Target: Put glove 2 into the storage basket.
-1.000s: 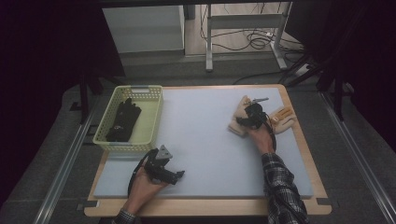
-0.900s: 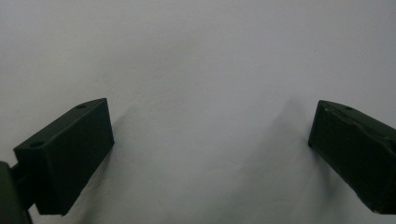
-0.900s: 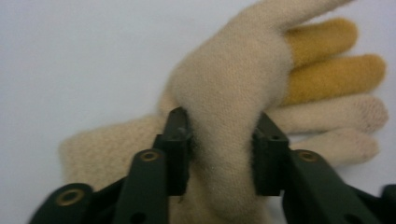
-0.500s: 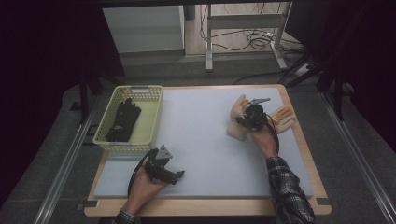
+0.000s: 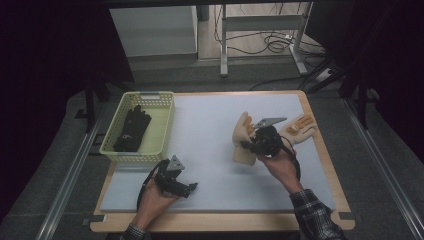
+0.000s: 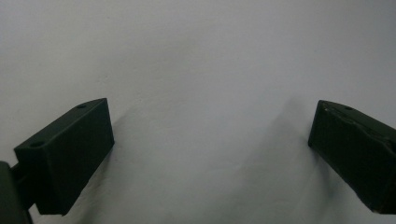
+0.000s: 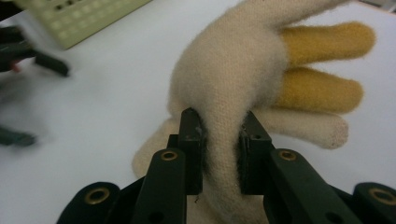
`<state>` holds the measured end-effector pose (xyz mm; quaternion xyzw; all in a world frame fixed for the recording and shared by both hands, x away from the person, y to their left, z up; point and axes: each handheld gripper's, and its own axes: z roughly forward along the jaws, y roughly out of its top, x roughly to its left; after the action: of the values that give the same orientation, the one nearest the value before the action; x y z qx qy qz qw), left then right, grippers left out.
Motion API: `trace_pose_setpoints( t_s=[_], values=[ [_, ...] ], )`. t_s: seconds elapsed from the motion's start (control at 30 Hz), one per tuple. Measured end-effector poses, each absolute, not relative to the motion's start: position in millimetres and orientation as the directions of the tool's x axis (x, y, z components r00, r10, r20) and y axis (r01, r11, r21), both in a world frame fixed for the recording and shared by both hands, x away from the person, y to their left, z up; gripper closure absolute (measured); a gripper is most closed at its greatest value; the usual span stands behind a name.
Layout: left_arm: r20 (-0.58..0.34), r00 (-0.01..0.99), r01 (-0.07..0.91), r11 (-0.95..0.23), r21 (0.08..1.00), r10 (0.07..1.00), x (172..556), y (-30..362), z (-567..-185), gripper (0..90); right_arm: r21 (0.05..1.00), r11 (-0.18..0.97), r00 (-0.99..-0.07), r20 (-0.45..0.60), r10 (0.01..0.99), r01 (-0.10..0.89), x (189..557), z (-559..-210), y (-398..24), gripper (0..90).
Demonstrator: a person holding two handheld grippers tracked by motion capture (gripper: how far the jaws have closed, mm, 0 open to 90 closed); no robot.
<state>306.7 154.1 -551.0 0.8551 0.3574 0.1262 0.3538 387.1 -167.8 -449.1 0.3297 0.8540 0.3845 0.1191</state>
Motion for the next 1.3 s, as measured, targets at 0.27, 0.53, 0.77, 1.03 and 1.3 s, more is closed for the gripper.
trace_pose_setpoints(
  t_s=[0.27, 0.53, 0.77, 1.03, 1.3],
  values=[
    [-0.037, 0.712, 0.522, -0.494, 0.695, 0.701, 307, 154, -551, 0.4, 0.694, 0.53, -0.795, 0.102, 0.598, 0.487, 355, -484, -139, 64.7],
    [-0.038, 0.711, 0.522, -0.492, 0.696, 0.702, 307, 154, -551, 0.4, 0.722, 0.503, -0.78, 0.081, 0.62, 0.475, 349, -477, -146, 41.0],
    [-0.038, 0.712, 0.523, -0.493, 0.695, 0.701, 307, 154, -551, 0.4, 0.698, 0.495, -0.738, 0.071, 0.671, 0.518, 361, -485, -166, 57.8],
    [-0.04, 0.711, 0.524, -0.491, 0.695, 0.702, 307, 154, -551, 0.4, 0.639, 0.539, -0.761, 0.115, 0.638, 0.548, 348, -518, -154, 69.4],
    [-0.041, 0.71, 0.525, -0.49, 0.696, 0.703, 307, 154, -551, 0.4, 0.703, 0.533, -0.779, 0.046, 0.626, 0.471, 330, -499, -146, 84.5]
  ],
)
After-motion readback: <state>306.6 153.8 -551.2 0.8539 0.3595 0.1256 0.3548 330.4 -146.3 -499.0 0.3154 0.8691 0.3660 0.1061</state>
